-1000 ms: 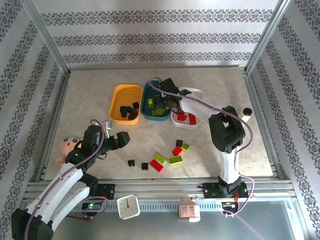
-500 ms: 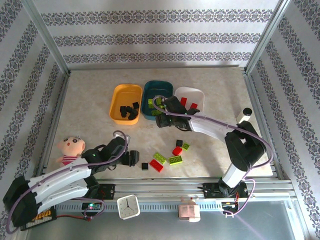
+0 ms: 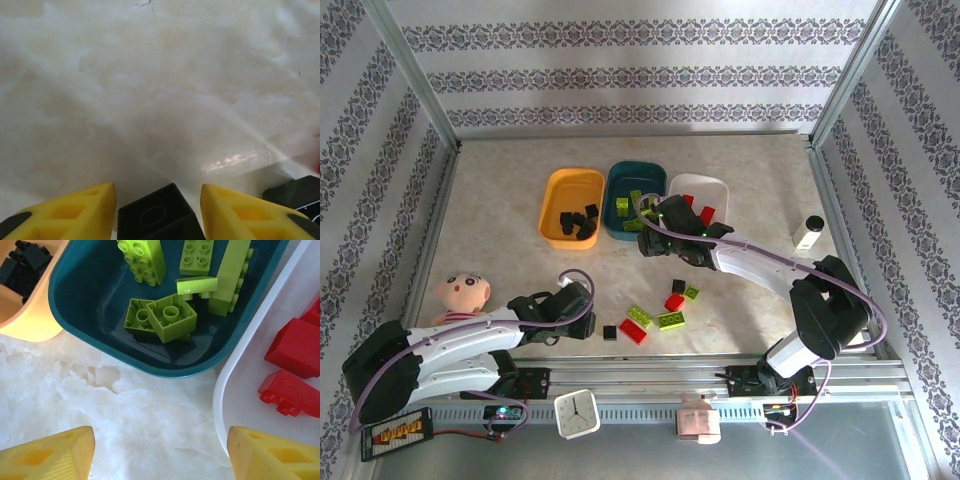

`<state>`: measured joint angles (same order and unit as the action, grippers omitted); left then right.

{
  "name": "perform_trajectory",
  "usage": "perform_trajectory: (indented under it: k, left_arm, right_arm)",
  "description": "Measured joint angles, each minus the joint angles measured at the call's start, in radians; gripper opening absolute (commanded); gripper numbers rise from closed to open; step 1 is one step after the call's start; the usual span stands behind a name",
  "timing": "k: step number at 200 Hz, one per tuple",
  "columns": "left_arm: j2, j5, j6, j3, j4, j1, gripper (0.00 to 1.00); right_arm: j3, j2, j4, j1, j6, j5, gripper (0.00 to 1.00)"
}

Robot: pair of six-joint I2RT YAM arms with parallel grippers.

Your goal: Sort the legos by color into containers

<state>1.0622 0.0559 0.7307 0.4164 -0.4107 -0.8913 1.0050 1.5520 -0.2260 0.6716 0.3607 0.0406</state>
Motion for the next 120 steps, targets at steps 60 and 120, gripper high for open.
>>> perform_trajectory:
  k: [60,120]
  left_arm:
    - [-0.115,0.021,0.009,0.000,-0.003,0.000,0.32]
    - [-0.122,0.046,-0.109,0.193,-0.040,0.196,0.30]
  right_arm:
    - [-0.049,-0.040,0.011,-0.002,0.006,0.021,0.71]
    - [-0.158,-0.193,0.028,-0.002,0.037,0.035,0.71]
